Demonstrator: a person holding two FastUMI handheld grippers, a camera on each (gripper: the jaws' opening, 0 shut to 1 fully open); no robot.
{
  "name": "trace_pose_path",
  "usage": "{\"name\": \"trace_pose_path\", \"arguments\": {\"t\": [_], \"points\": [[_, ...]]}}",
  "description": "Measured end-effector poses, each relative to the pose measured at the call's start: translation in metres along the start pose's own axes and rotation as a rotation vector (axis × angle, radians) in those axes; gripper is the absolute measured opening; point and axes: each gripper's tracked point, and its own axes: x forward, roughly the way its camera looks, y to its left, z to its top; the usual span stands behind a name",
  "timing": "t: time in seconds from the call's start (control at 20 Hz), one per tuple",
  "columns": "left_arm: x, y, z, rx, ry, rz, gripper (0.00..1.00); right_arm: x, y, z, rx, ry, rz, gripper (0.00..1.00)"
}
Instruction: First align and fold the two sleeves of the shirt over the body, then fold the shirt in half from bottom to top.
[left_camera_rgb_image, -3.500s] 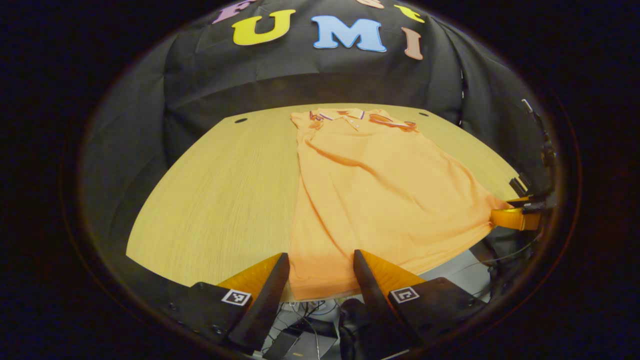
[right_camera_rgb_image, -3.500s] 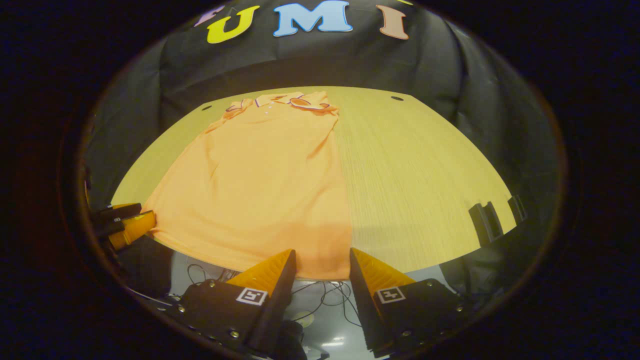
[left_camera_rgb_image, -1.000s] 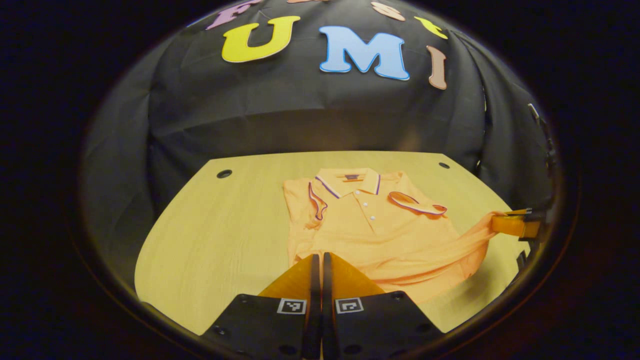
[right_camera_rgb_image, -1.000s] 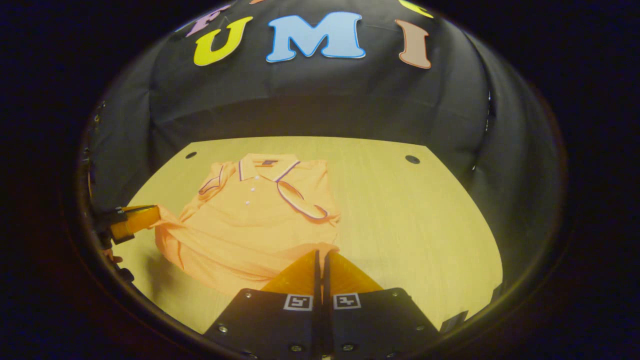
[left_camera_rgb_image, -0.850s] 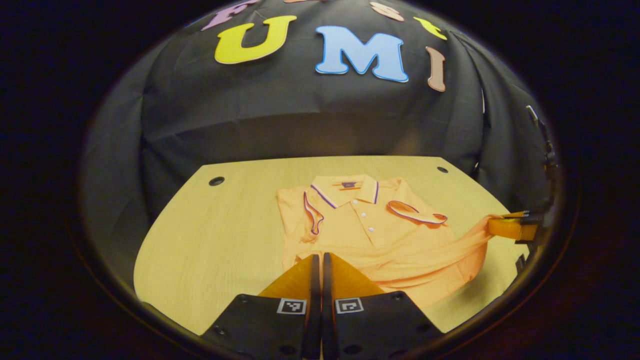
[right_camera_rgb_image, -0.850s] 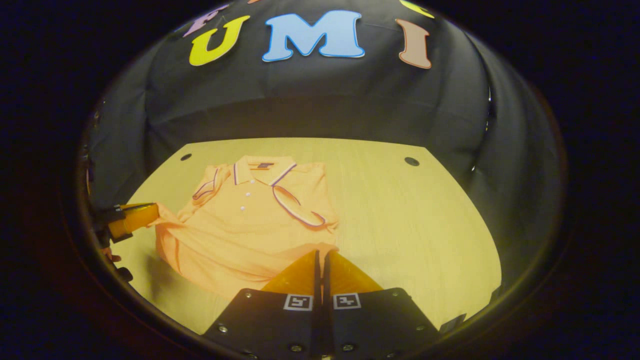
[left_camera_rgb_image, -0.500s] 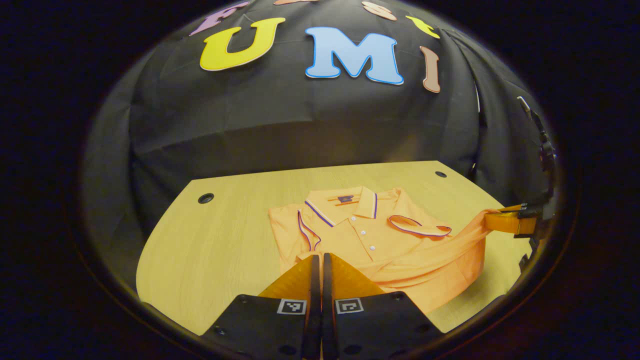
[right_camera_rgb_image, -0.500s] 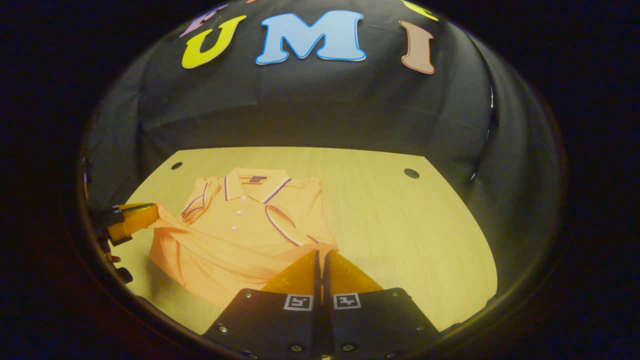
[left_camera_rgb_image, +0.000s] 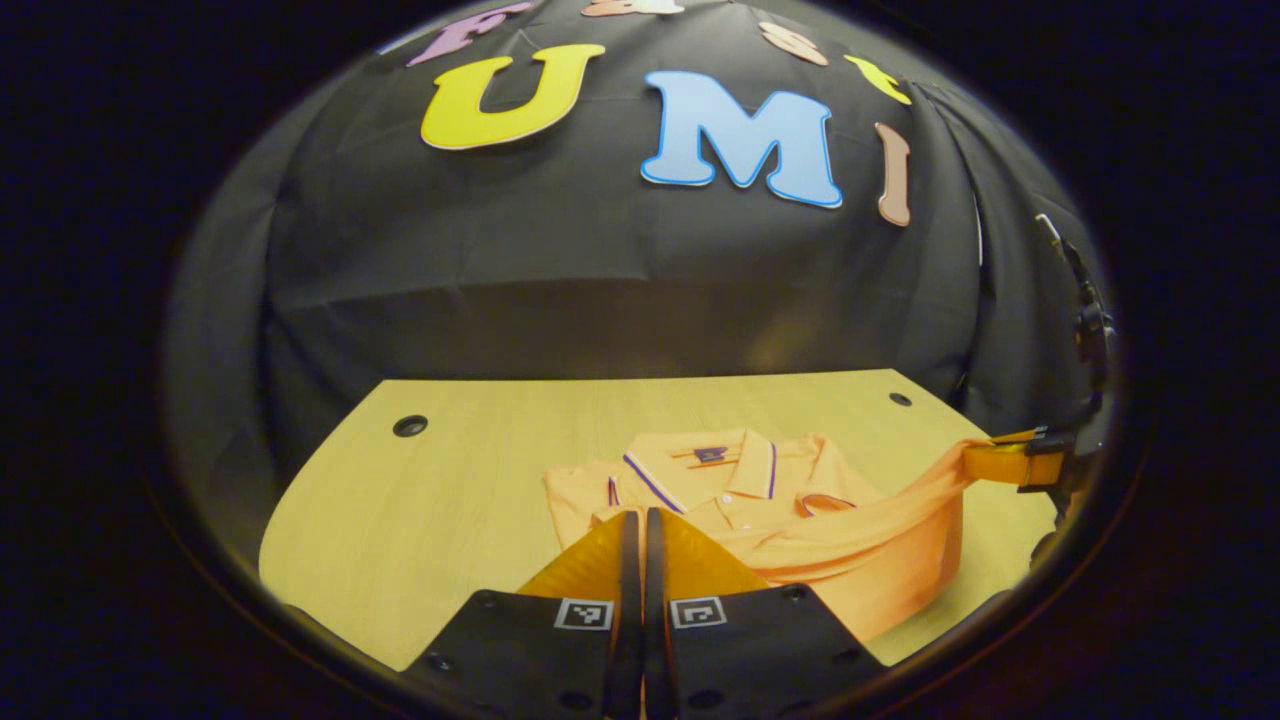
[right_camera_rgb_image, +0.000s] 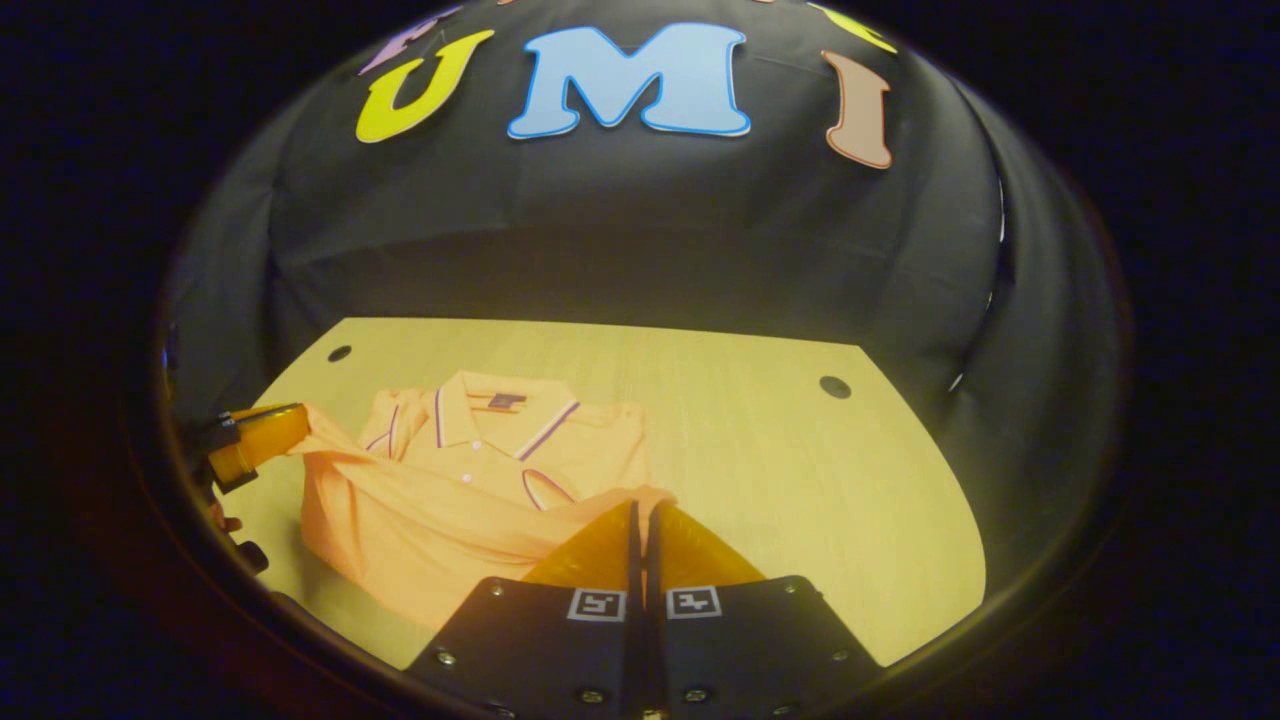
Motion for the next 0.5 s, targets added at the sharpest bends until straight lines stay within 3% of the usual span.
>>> {"name": "trace_pose_path", "arguments": {"t": [0.5], "points": [[0.062, 0.025, 0.029, -0.012, -0.055, 0.021, 0.06, 0.064, 0.009, 0.054, 0.013, -0.048, -0.002, 0.00]]}}
